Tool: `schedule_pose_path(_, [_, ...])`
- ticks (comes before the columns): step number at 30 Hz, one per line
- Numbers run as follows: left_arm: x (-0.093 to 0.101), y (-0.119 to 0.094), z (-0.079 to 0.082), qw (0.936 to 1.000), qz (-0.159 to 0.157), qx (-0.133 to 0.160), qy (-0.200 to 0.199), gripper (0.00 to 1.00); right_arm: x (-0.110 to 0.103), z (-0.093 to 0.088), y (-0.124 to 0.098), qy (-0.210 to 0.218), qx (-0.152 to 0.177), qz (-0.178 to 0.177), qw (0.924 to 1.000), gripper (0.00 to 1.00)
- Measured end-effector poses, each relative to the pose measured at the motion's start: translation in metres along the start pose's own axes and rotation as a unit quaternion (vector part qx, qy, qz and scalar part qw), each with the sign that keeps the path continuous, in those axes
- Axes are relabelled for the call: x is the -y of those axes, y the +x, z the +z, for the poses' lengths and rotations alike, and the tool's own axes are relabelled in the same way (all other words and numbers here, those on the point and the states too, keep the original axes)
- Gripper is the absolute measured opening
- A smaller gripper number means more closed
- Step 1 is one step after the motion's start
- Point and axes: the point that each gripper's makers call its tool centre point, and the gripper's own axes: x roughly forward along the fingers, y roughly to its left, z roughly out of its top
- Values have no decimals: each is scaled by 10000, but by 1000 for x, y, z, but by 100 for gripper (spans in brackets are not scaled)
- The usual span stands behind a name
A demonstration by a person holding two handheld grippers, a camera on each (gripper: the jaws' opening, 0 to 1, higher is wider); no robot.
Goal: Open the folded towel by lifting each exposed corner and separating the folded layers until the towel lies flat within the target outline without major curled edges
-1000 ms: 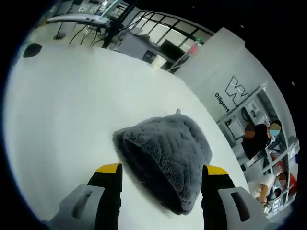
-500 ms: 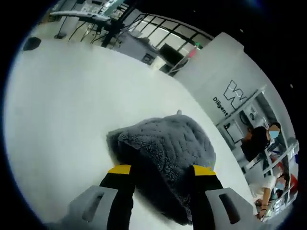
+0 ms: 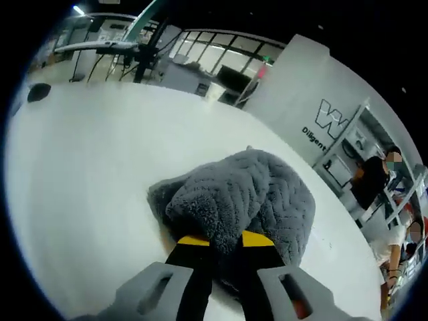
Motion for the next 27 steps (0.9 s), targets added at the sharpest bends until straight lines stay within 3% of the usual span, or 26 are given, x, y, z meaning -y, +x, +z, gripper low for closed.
schedule_pose_path(8, [-2, -3, 3, 10000, -14, 38, -22, 95, -4, -1, -7, 116, 100, 85, 9998, 6])
schedule_pose_path(10, [-3, -4, 3, 10000, -1, 44, -21, 95, -5, 0, -9, 472, 157, 152, 9986, 7])
schedule_pose_path(20, [-1, -5, 5, 9999, -73, 91, -102, 93, -9, -4, -22, 444, 189, 292, 9984, 7])
schedule_pose_path(27, [4, -3, 4, 9998, -176, 68, -107, 93, -13, -7, -30, 644, 145, 406, 9970, 7])
